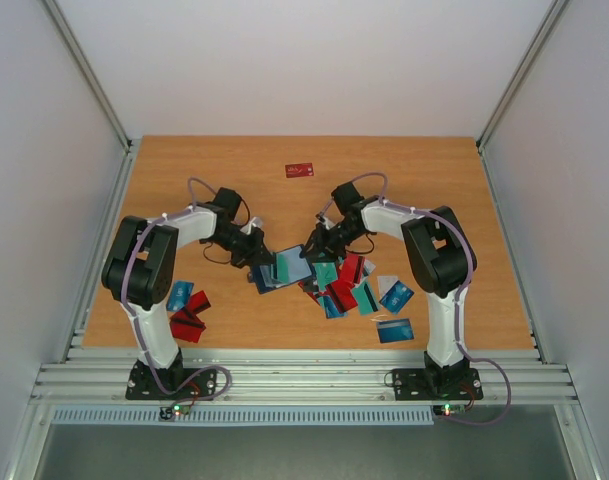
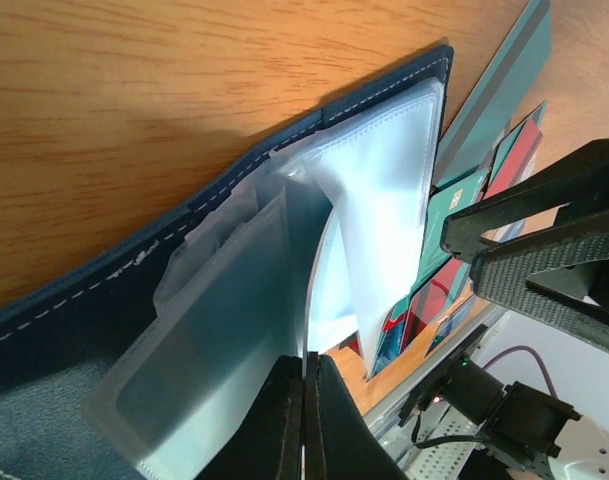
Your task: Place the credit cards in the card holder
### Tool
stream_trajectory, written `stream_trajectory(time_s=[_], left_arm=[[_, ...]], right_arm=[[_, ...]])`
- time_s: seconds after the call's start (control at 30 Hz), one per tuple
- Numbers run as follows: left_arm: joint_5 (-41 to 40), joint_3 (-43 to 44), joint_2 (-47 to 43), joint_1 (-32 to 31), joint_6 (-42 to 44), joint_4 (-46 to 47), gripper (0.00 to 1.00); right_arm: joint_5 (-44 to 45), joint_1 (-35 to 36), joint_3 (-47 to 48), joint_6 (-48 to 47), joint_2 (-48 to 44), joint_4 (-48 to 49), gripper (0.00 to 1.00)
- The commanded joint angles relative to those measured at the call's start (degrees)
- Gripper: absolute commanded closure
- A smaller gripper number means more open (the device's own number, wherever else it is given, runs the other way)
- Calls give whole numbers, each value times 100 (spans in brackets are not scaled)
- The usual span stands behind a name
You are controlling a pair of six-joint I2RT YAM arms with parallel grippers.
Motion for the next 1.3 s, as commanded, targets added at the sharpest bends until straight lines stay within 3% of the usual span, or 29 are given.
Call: stream_trajectory(time_s=[0.0, 0.2, 0.57, 0.93, 1.27], left_arm=[[207, -237, 167, 63, -538, 413, 100], [388, -631, 192, 68, -1284, 1270, 100], [336, -779, 224, 61, -1554, 1819, 100], [186, -437, 335, 3, -779, 1200, 100], [177, -304, 429, -62, -435, 1060, 100]], right_arm=[[-1, 53, -120, 99, 107, 140, 72], [-27, 76, -276, 136, 101, 247, 73], [16, 133, -320, 148, 124, 281, 74], [628, 117, 207, -161, -110, -364, 74], [884, 125, 382, -194, 253, -540, 79]])
